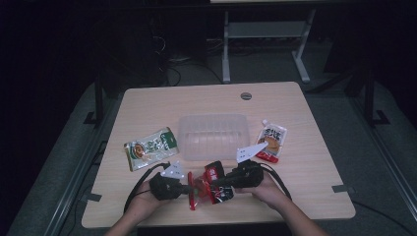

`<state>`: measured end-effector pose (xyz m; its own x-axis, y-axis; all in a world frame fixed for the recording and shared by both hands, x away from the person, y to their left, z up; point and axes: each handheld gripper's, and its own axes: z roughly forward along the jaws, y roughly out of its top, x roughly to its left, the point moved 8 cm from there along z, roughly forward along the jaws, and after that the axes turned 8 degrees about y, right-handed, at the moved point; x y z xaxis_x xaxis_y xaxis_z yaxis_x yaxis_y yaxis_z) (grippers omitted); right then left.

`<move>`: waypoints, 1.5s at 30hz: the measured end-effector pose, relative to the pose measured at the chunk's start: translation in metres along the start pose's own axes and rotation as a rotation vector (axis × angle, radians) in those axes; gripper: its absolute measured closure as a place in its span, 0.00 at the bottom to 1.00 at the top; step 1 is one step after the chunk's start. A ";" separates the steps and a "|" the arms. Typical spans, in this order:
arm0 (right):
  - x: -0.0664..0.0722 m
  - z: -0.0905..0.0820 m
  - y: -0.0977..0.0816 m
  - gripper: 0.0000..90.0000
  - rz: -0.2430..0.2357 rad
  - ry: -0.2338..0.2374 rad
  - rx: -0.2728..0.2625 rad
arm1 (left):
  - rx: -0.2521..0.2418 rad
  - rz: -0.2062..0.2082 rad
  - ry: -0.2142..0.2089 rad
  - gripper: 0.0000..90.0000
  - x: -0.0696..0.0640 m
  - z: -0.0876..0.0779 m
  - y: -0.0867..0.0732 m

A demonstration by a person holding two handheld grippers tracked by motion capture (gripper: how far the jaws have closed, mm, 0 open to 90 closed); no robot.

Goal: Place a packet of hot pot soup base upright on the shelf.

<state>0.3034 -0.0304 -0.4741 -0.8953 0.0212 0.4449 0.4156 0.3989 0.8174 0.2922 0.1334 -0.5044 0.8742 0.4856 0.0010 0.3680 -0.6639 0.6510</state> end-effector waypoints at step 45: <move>0.029 -0.054 0.043 1.00 -0.113 -0.046 -0.171 | -0.035 -0.036 -0.051 0.56 0.004 -0.024 -0.013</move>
<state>0.3038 -0.0616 -0.4060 -0.9427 0.0284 0.3325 0.3293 0.2397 0.9133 0.2837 0.1574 -0.4949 0.8760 0.4785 -0.0611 0.3890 -0.6259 0.6759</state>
